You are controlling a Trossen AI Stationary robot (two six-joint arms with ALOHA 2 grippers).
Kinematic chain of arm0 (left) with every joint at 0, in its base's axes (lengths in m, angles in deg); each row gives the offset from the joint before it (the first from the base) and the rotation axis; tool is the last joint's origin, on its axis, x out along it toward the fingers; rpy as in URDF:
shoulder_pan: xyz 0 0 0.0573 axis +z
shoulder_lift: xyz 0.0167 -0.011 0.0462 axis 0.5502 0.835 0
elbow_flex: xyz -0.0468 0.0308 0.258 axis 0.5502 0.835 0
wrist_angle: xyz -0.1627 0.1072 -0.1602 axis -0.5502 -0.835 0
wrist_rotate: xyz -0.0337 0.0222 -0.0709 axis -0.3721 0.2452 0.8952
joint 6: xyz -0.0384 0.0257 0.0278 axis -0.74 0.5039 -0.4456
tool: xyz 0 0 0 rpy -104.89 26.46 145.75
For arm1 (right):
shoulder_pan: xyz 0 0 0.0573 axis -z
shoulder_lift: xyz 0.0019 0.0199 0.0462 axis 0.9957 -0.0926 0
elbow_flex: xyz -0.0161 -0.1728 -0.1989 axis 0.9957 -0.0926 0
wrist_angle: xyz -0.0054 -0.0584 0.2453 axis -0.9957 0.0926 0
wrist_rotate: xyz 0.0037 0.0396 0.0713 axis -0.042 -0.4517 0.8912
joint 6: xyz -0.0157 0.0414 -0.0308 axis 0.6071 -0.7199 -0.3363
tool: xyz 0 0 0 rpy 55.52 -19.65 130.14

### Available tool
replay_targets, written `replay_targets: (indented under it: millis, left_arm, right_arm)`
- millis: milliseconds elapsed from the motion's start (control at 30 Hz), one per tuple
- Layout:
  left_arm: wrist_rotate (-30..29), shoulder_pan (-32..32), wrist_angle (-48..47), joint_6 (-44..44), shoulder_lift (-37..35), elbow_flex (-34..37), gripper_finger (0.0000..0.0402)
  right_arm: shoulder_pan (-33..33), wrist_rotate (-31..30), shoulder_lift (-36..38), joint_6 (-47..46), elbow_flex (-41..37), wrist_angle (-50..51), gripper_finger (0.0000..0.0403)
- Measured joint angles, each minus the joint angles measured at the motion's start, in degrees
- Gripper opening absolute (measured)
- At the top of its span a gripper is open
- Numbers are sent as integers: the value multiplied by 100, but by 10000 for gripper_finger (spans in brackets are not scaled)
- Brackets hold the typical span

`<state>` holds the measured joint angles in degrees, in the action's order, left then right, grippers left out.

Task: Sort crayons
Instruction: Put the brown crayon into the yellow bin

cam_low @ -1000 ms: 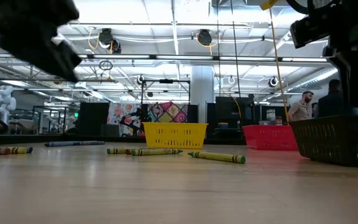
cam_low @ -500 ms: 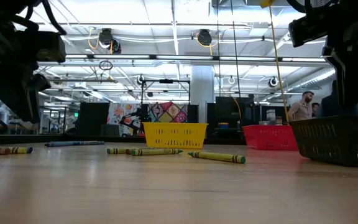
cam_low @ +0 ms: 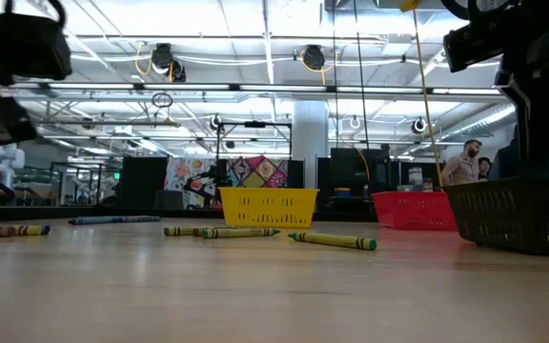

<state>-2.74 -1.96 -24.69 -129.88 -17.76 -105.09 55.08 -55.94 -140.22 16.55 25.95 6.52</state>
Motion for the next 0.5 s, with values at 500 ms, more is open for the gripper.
replay_targets:
  millis: [500]
  left_arm:
    - [165, -878, 345, -884, 771, -257, 93]
  right_arm:
    - [-44, 26, 1, -1233, -2, -4, 112]
